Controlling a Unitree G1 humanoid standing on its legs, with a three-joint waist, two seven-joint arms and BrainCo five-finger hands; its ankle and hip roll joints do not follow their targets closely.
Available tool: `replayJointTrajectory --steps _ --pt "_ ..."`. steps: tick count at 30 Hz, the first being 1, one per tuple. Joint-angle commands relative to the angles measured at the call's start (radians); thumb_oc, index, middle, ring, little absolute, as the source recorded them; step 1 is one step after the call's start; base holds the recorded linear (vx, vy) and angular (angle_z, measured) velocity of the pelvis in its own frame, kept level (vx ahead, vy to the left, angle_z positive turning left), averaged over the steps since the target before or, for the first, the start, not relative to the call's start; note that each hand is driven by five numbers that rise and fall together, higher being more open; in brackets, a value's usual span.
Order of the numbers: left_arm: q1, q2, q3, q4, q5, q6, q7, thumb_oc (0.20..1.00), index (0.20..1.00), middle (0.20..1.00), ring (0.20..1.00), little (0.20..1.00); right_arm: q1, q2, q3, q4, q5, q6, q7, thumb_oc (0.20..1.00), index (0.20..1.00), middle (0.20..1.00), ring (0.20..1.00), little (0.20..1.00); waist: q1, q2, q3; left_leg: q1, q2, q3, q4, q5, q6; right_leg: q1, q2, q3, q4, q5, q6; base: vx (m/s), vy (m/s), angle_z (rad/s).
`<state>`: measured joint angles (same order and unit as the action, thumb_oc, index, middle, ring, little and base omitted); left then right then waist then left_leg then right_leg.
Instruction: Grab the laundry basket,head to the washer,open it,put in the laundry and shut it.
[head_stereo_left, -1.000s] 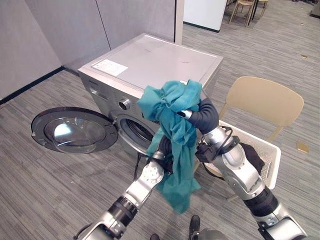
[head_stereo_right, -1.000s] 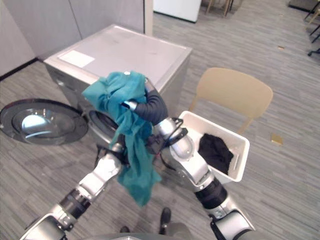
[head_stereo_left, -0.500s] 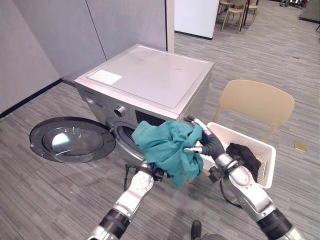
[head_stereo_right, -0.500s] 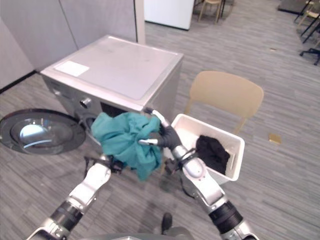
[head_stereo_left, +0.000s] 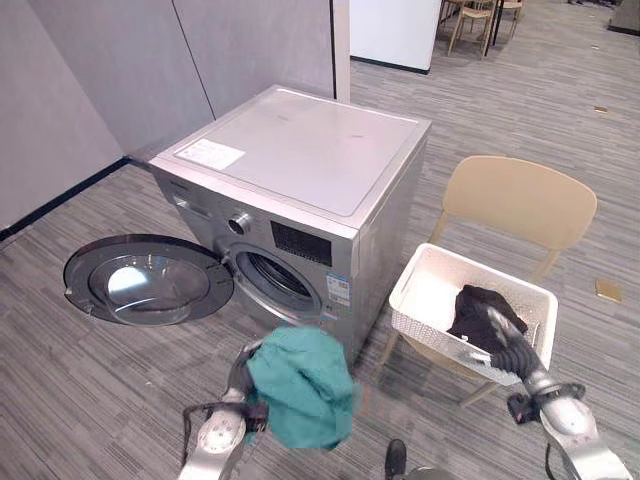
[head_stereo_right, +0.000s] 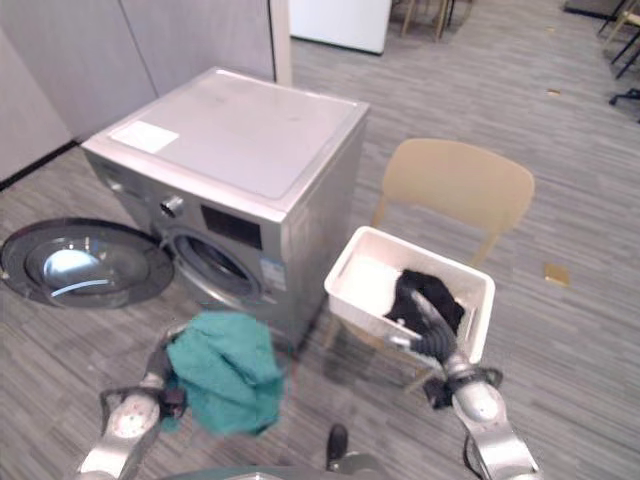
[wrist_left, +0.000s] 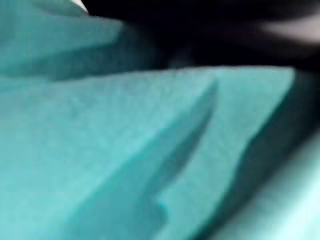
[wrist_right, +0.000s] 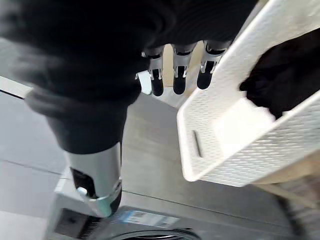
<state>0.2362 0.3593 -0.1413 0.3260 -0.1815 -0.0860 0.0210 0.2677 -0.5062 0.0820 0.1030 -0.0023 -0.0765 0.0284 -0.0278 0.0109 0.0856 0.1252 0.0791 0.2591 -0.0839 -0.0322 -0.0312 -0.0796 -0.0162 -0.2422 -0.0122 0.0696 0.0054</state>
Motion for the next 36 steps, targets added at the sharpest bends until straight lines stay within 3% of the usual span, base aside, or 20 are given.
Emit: replayJointTrajectory --steps 1,5,8,9,11,14,15,16,18,19,20,21,22,24,25,28,31,33,36 --pt "0.015 0.025 0.076 0.014 0.005 -0.026 -0.030 0.200 0.200 0.200 0.200 0.200 -0.027 0.007 0.024 0.045 -0.073 -0.022 0.029 1.000 1.000 1.000 1.000 1.000 0.000 -0.054 0.002 -0.034 -0.034 -0.037 -0.003 0.016 -0.010 0.134 -0.065 0.041 0.028 -0.131 0.120 0.00 0.000 0.00" --pt "0.004 0.013 0.105 0.083 -0.017 -0.017 -0.006 0.200 0.200 0.200 0.200 0.200 -0.061 0.019 0.057 0.143 -0.087 -0.019 0.020 1.000 1.000 1.000 1.000 1.000 0.021 -0.059 0.051 -0.087 -0.028 -0.057 0.074 0.010 -0.010 0.114 -0.067 0.038 0.067 -0.153 0.105 -0.09 -0.053 -0.01" --pt "-0.049 0.027 0.100 0.109 -0.016 -0.017 0.021 0.200 0.200 0.200 0.200 0.200 -0.111 0.035 0.079 0.194 -0.070 -0.021 -0.008 1.000 1.000 1.000 1.000 1.000 0.039 -0.069 0.105 -0.214 -0.019 -0.082 0.201 0.010 -0.034 0.081 -0.082 -0.007 0.071 -0.157 0.089 -0.22 -0.082 0.41" --pt "-0.084 0.028 0.093 0.121 -0.016 -0.018 0.045 0.200 0.200 0.200 0.200 0.200 -0.123 0.028 0.088 0.214 -0.074 -0.015 -0.040 1.000 1.000 1.000 1.000 1.000 0.043 -0.073 0.122 -0.273 0.032 0.012 0.273 0.012 -0.046 0.084 -0.106 -0.098 0.048 -0.160 0.082 -0.08 -0.060 1.08" --pt "-0.089 0.022 0.100 0.125 -0.024 -0.017 0.057 0.200 0.200 0.200 0.200 0.200 -0.129 0.028 0.100 0.219 -0.084 -0.006 -0.052 1.000 1.000 1.000 1.000 1.000 0.043 -0.069 0.116 -0.259 0.091 0.112 0.255 0.011 -0.054 0.115 -0.114 -0.160 0.027 -0.171 0.091 0.08 0.026 2.36" --pt "-0.092 0.013 0.102 0.134 -0.022 -0.011 0.061 0.200 0.200 0.200 0.200 0.200 -0.126 0.029 0.099 0.218 -0.091 0.000 -0.056 1.000 1.000 1.000 1.000 1.000 0.037 -0.067 0.109 -0.262 0.132 0.176 0.193 0.075 -0.067 0.149 -0.132 -0.242 0.026 -0.177 0.095 0.15 0.157 1.87" --pt "-0.103 0.010 0.104 0.139 -0.023 -0.008 0.063 0.200 0.200 0.200 0.200 0.200 -0.125 0.027 0.093 0.225 -0.094 0.004 -0.063 1.000 1.000 1.000 1.000 1.000 0.034 -0.063 0.106 -0.274 0.167 0.231 0.155 0.120 -0.076 0.168 -0.150 -0.299 0.035 -0.186 0.098 0.31 0.361 1.39" --pt "-0.101 0.008 0.108 0.127 -0.028 -0.006 0.061 0.200 0.200 0.200 0.200 0.200 -0.125 0.030 0.092 0.225 -0.104 0.008 -0.058 1.000 1.000 1.000 1.000 1.000 0.031 -0.056 0.098 -0.261 0.186 0.268 0.121 0.131 -0.075 0.182 -0.163 -0.337 0.051 -0.195 0.103 0.33 0.405 1.74" --pt "-0.095 0.013 0.097 0.110 -0.013 -0.002 0.049 0.200 0.200 0.200 0.200 0.200 -0.137 0.043 0.100 0.228 -0.105 0.011 -0.056 1.000 1.000 1.000 1.000 1.000 0.036 -0.061 0.079 -0.261 0.154 0.271 0.115 0.126 -0.067 0.212 -0.195 -0.359 0.076 -0.187 0.117 0.44 0.417 1.64" --pt "-0.093 0.016 0.098 0.109 -0.012 -0.001 0.046 0.200 0.200 0.200 0.200 0.200 -0.145 0.047 0.105 0.232 -0.108 0.013 -0.053 1.000 1.000 1.000 1.000 1.000 0.038 -0.067 0.077 -0.266 0.139 0.259 0.128 0.109 -0.057 0.215 -0.213 -0.358 0.093 -0.179 0.122 0.56 0.515 0.58" --pt "-0.093 0.025 0.097 0.103 -0.007 -0.002 0.043 0.200 0.200 0.200 0.200 0.200 -0.171 0.064 0.122 0.235 -0.106 0.013 -0.053 1.000 1.000 1.000 1.000 1.000 0.052 -0.084 0.083 -0.263 0.095 0.248 0.145 0.056 -0.020 0.207 -0.275 -0.350 0.171 -0.130 0.140 0.33 0.355 0.16" --pt "-0.094 0.026 0.098 0.102 -0.007 -0.001 0.043 0.200 0.200 0.200 0.200 0.200 -0.173 0.066 0.123 0.237 -0.106 0.013 -0.054 1.000 1.000 1.000 1.000 1.000 0.052 -0.087 0.084 -0.263 0.090 0.249 0.146 0.052 -0.016 0.204 -0.283 -0.348 0.178 -0.131 0.145 0.42 0.417 -0.01" --pt "-0.100 0.040 0.097 0.103 -0.002 -0.001 0.043 0.200 0.200 0.200 0.200 0.200 -0.194 0.079 0.143 0.232 -0.105 0.011 -0.050 1.000 1.000 1.000 1.000 1.000 0.056 -0.097 0.098 -0.243 0.048 0.231 0.149 0.011 0.015 0.166 -0.324 -0.308 0.278 -0.080 0.150 0.20 0.211 0.05" --pt "-0.108 0.050 0.095 0.105 0.006 0.000 0.046 0.200 0.200 0.200 0.200 0.200 -0.204 0.084 0.154 0.227 -0.101 0.009 -0.050 1.000 1.000 1.000 1.000 1.000 0.053 -0.103 0.106 -0.229 0.022 0.228 0.144 -0.011 0.033 0.138 -0.336 -0.264 0.334 -0.063 0.160 0.25 0.219 0.20" --pt "-0.110 0.055 0.088 0.103 0.010 0.000 0.045 0.200 0.200 0.200 0.200 0.200 -0.207 0.089 0.158 0.214 -0.097 0.009 -0.048 1.000 1.000 1.000 1.000 1.000 0.046 -0.100 0.116 -0.207 0.003 0.211 0.133 -0.025 0.045 0.092 -0.319 -0.210 0.392 -0.068 0.156 0.28 0.223 0.33" --pt "-0.122 0.050 0.071 0.100 0.011 -0.003 0.047 0.200 0.200 0.200 0.200 0.200 -0.213 0.091 0.173 0.187 -0.073 0.007 -0.042 1.000 1.000 1.000 1.000 1.000 -0.003 -0.067 0.166 -0.124 -0.040 0.149 0.089 -0.053 0.062 -0.097 -0.194 -0.036 0.467 -0.144 0.131 0.29 0.197 0.42" --pt "-0.123 0.043 0.061 0.100 0.012 -0.002 0.045 0.200 0.200 0.200 0.200 0.200 -0.212 0.090 0.173 0.183 -0.064 0.008 -0.040 1.000 1.000 1.000 1.000 1.000 -0.021 -0.060 0.178 -0.091 -0.054 0.123 0.075 -0.070 0.066 -0.152 -0.157 -0.012 0.419 -0.150 0.125 0.23 0.035 0.41" --pt "-0.126 0.031 0.047 0.113 0.022 0.002 0.036 0.200 0.200 0.200 0.200 0.200 -0.198 0.089 0.167 0.198 -0.059 0.012 -0.039 1.000 1.000 1.000 1.000 1.000 -0.051 -0.061 0.184 -0.046 -0.085 0.075 0.069 -0.102 0.069 -0.207 -0.100 0.035 0.272 -0.101 0.145 0.38 -0.069 0.69" --pt "-0.124 0.018 0.042 0.121 0.033 0.006 0.022 0.200 0.200 0.200 0.200 0.200 -0.186 0.094 0.162 0.217 -0.060 0.015 -0.030 1.000 1.000 1.000 1.000 1.000 -0.059 -0.063 0.175 -0.013 -0.106 0.053 0.070 -0.125 0.061 -0.220 -0.106 -0.022 0.132 -0.041 0.162 0.35 -0.117 0.64"
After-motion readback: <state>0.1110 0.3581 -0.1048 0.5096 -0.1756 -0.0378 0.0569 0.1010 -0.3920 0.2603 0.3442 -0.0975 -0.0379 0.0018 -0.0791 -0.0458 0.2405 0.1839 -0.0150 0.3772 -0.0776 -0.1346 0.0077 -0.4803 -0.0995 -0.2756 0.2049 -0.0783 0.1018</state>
